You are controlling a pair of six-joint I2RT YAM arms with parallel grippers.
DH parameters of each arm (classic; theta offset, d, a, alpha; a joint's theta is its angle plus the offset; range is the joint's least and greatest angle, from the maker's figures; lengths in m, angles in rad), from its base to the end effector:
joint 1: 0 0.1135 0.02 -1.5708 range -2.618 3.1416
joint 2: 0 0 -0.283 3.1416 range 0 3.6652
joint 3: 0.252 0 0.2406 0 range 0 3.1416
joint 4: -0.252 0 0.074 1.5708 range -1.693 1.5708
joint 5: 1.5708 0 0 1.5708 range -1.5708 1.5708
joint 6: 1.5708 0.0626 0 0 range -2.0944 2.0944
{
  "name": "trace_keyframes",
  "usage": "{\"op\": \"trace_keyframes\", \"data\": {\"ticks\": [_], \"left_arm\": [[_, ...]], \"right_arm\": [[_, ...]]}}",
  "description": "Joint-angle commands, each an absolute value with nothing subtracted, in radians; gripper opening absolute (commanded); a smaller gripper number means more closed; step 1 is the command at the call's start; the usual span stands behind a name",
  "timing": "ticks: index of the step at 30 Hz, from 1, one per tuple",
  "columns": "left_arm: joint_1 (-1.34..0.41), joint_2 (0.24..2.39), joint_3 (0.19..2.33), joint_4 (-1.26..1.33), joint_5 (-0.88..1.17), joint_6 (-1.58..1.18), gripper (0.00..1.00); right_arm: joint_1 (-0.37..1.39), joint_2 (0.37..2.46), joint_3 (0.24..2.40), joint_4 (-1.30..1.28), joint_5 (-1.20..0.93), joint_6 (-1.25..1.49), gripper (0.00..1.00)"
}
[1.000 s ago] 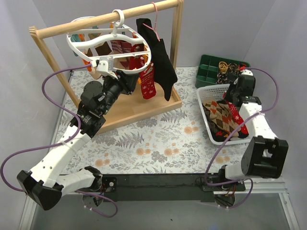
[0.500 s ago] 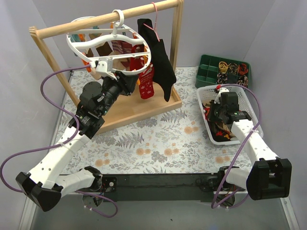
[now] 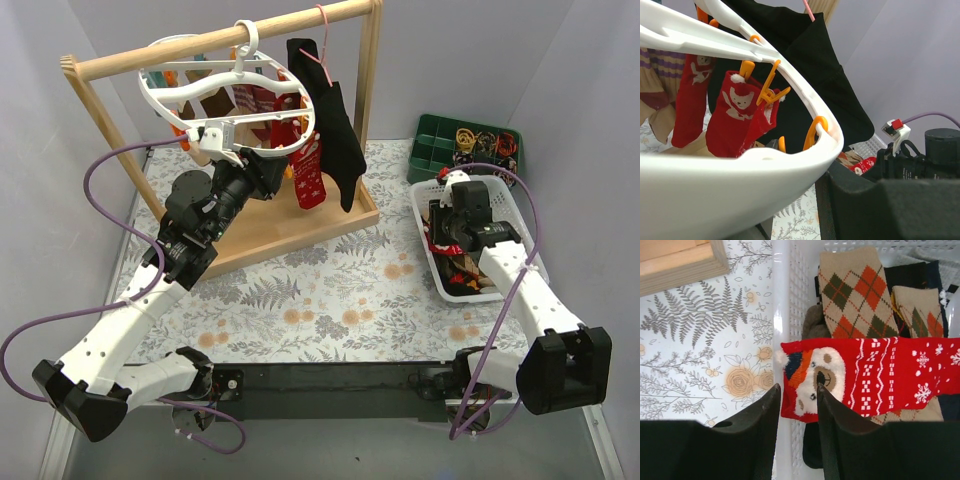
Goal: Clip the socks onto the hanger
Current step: Pick up the sock from the bin.
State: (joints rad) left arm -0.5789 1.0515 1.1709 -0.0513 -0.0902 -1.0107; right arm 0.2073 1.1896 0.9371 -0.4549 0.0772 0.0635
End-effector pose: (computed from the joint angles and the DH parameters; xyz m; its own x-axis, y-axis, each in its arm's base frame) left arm 0.2038 -0.1265 0.4558 -0.3676 -0.7677 -0.5248 0.2978 0.4375 -0.8485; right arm 0.2544 0.0486 0.2874 -0.6440 -0.0708 -0.7617 -0.1072 0.9942 -0.0018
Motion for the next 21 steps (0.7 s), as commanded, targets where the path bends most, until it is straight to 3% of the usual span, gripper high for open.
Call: {"op": "trace_keyframes", "data": {"ticks": [1,8,13,21], "left_arm": [[-0.568,1.022,1.193,-0.143,-0.161,-0.950,0.00],[-0.568,1.023,1.193,-0.144,-0.164,-0.950,0.00],[-0.568,1.023,1.195,-0.144,-0.164,-0.948,0.00],[-0.568,1.023,1.198,-0.147,-0.167,-0.943,0.00]], "right_arm": [[0.209,1.215,0.989,-0.453,0.120,0.020,0.42],[0.229,1.241,1.008,-0.449,0.071,0.003,0.42],[0.235,1.261,0.997,-0.454,0.153,0.006,0.42],[0.236,1.266,1.012,-0.466,0.294,0.003,0.31]]}}
